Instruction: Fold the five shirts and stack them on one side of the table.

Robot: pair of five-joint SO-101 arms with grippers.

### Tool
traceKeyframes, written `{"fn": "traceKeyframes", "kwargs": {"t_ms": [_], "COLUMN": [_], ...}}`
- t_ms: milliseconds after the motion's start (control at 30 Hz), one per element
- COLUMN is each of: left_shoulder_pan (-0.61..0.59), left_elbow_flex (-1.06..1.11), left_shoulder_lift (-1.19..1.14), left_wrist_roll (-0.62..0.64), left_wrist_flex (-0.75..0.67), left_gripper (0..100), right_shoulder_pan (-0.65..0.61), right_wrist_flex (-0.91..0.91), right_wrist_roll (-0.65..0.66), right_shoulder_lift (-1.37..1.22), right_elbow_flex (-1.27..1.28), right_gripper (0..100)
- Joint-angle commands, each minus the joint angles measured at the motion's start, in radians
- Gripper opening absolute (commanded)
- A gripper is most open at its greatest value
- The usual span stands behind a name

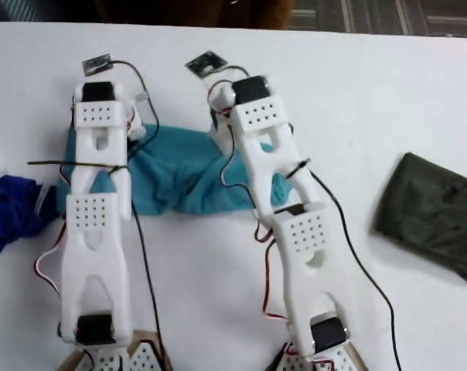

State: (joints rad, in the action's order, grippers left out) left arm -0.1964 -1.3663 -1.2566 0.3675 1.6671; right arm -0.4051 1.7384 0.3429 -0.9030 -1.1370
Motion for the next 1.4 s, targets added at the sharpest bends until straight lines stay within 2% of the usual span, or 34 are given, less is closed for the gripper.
{"fn": "traceKeyframes", "kwargs": {"t_ms": [0,233,367,467,1067,1233,1367], "left_shoulder_pan": [-0.020,-0.032,-0.048,-0.048,-0.060,-0.060,-0.060], "left_elbow_flex": [-0.018,-0.018,-0.018,-0.018,-0.018,-0.018,-0.018], "left_shoulder_lift": [0.008,0.009,0.009,0.009,0.008,0.008,0.008], "left_wrist_roll": [0.000,0.003,0.081,0.083,0.127,0.127,0.127], "left_wrist_flex": [0.008,0.029,0.041,0.041,0.054,0.054,0.054], "left_gripper": [2,2,2,2,2,2,2], "right_shoulder_pan": [0.004,-0.113,-0.188,-0.216,-0.225,-0.222,-0.219], "right_wrist_flex": [0.035,0.031,0.002,-0.051,-0.438,-0.437,-0.335], "right_wrist_roll": [-0.005,-0.012,-0.029,-0.055,-0.055,-0.054,-0.051], "right_shoulder_lift": [0.114,0.257,0.260,0.260,0.259,0.271,0.321], "right_elbow_flex": [-0.083,0.216,0.351,0.404,0.718,0.715,0.655], "right_gripper": [1.9,1.9,1.9,1.9,1.9,1.9,1.9]}}
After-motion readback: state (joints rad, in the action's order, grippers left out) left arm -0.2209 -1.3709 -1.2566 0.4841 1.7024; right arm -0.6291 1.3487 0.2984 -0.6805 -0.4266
